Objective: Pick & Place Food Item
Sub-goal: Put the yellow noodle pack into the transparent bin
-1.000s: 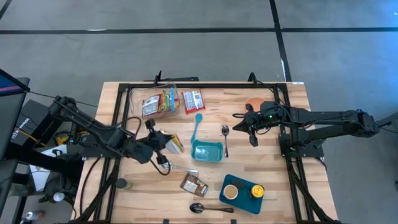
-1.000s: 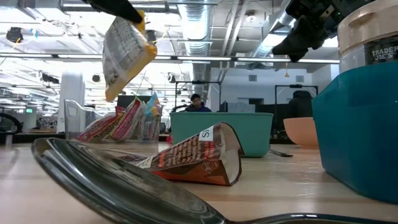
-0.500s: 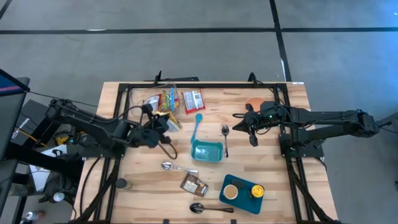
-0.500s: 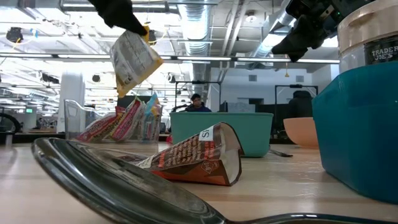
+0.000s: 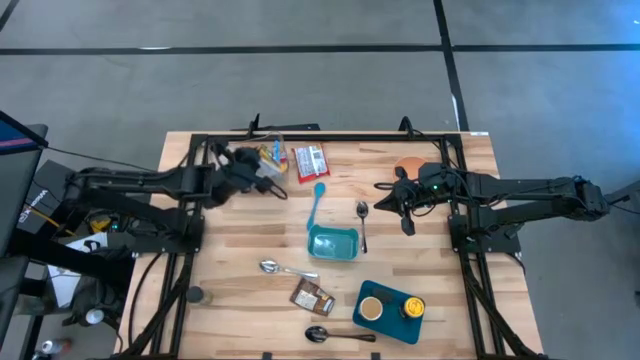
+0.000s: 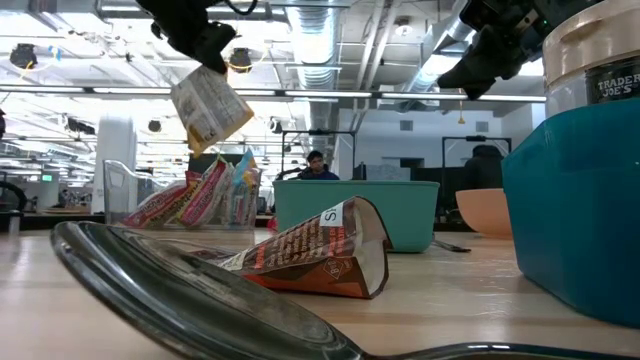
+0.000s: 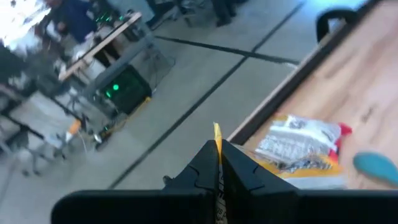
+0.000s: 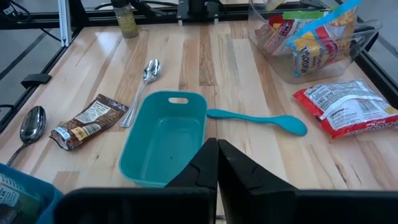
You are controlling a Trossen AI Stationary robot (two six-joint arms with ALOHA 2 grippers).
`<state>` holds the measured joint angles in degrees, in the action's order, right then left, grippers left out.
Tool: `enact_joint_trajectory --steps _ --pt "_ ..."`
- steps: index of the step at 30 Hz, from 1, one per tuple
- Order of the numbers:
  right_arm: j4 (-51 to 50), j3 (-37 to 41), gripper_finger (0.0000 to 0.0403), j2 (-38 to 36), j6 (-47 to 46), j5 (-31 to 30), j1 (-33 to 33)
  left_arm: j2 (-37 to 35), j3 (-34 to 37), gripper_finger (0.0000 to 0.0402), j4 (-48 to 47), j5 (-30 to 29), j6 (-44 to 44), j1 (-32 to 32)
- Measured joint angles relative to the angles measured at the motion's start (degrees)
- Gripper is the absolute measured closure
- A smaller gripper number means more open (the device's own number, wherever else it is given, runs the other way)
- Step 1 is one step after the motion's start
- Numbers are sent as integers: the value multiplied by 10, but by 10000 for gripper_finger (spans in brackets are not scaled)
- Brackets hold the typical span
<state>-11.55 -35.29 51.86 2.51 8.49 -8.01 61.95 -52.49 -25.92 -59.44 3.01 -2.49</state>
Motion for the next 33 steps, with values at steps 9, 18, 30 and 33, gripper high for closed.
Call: enact_joint_trajectory --steps 9,18,30,33 --pt "0 0 403 0 5 0 0 -42 0 401 2 -22 110 -33" --pt "0 0 403 0 5 0 0 -45 0 401 -2 -21 154 -60" --pt "0 0 403 0 5 0 0 -45 0 401 -83 73 -13 -61" --pt "0 0 403 0 5 0 0 -45 0 401 -83 68 -54 -63"
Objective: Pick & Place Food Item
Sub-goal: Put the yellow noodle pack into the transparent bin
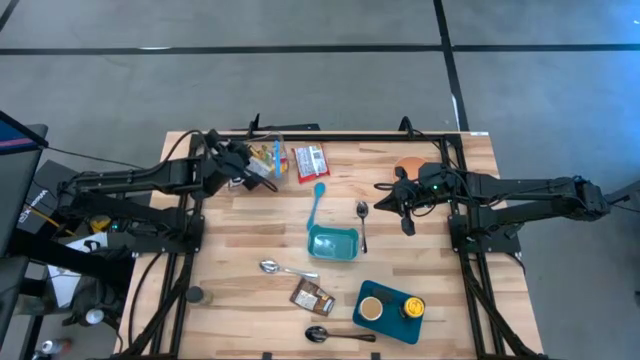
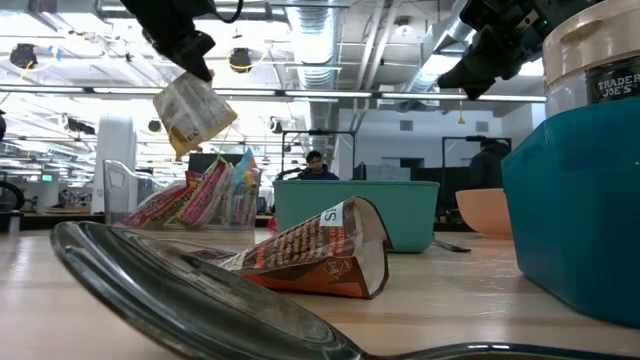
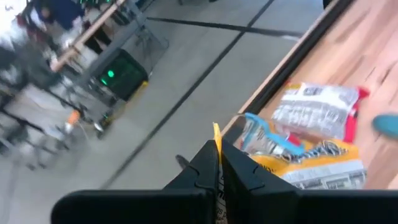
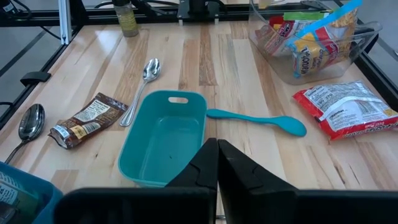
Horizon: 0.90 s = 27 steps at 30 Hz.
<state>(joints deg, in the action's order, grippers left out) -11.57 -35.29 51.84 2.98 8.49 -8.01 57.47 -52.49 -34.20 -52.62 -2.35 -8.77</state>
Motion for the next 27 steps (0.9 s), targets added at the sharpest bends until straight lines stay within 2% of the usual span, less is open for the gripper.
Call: enact_joint_trajectory --steps 5,16,27 --pt "-1 0 403 0 0 0 0 0 0 401 5 0 -130 -11" --pt "-4 0 403 0 21 0 0 8 0 401 18 1 -335 -61" --pt "-3 0 403 0 25 0 0 51 0 401 20 57 -455 -131"
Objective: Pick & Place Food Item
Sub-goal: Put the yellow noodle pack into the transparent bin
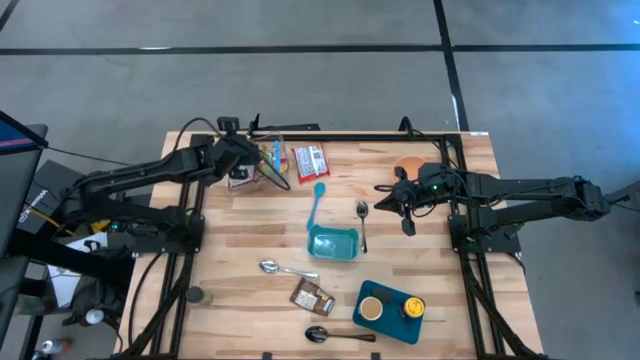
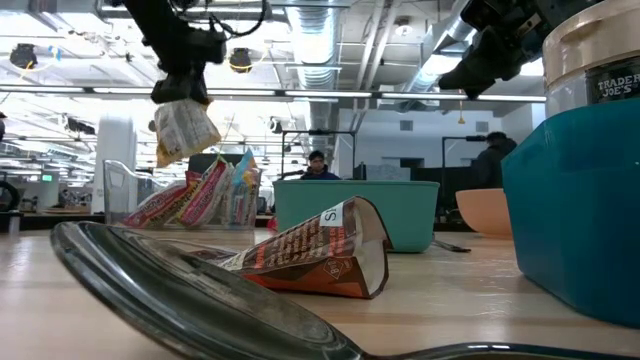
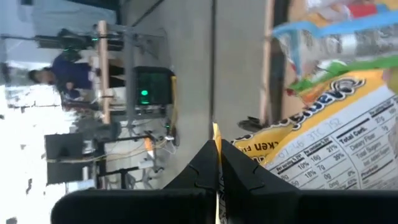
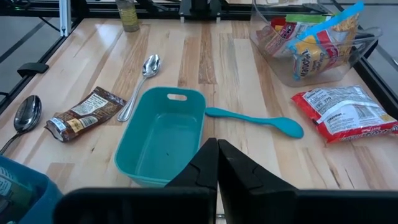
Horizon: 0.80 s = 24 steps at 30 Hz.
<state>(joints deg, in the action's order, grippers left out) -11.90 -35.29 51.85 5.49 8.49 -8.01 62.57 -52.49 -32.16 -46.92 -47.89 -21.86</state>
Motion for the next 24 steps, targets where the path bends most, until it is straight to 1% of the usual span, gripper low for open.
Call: enact_joint_trajectory --steps 5,12,16,21,24 --pt "1 0 403 0 1 0 0 25 0 401 0 24 -2 -38" --pt "1 0 403 0 5 0 0 29 0 401 0 24 6 -92" --pt "2 0 403 0 5 0 0 29 0 401 1 23 41 -112" --pt "2 0 403 0 5 0 0 29 0 401 19 -2 114 -131" --pt "2 0 403 0 5 0 0 29 0 401 35 -4 153 -134"
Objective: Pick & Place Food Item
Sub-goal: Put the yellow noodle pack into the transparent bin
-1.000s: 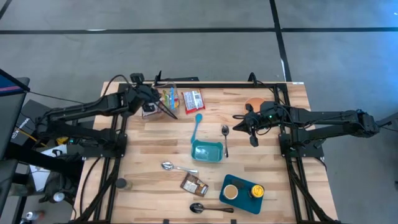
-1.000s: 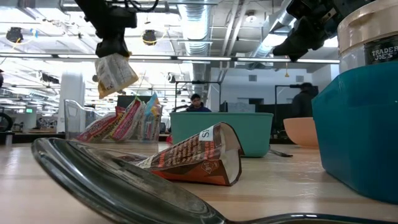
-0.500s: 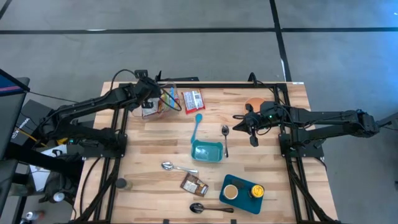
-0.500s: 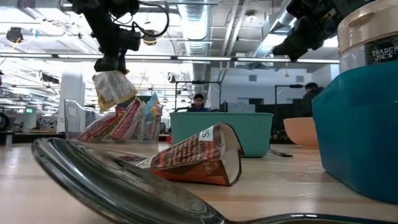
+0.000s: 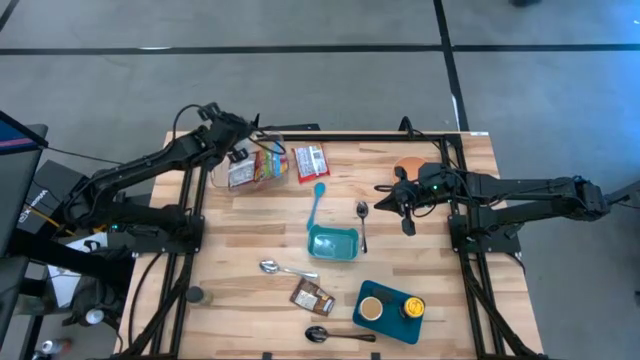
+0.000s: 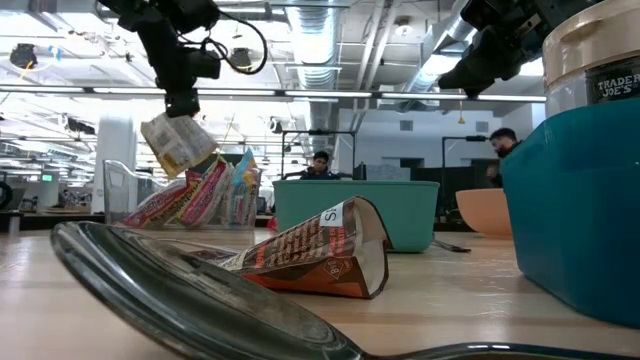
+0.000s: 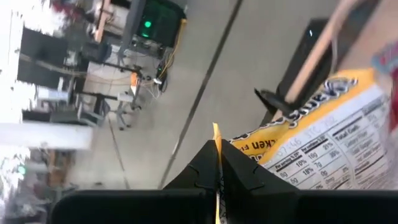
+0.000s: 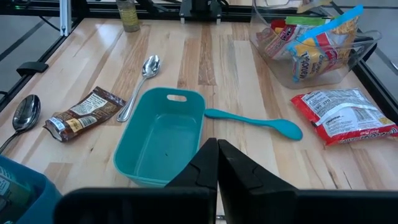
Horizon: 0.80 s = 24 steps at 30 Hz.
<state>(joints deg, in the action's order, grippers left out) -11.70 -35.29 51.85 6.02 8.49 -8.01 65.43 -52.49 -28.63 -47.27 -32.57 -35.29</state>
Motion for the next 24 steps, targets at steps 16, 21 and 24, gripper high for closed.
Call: enact_joint_trajectory --steps 16,21,24 --pt "1 0 403 0 0 0 0 52 0 401 86 -40 161 -2" --pt "-2 0 403 0 0 0 0 86 0 401 96 -59 150 -1" --pt "-2 0 403 0 0 0 0 96 0 401 97 -59 150 -1"
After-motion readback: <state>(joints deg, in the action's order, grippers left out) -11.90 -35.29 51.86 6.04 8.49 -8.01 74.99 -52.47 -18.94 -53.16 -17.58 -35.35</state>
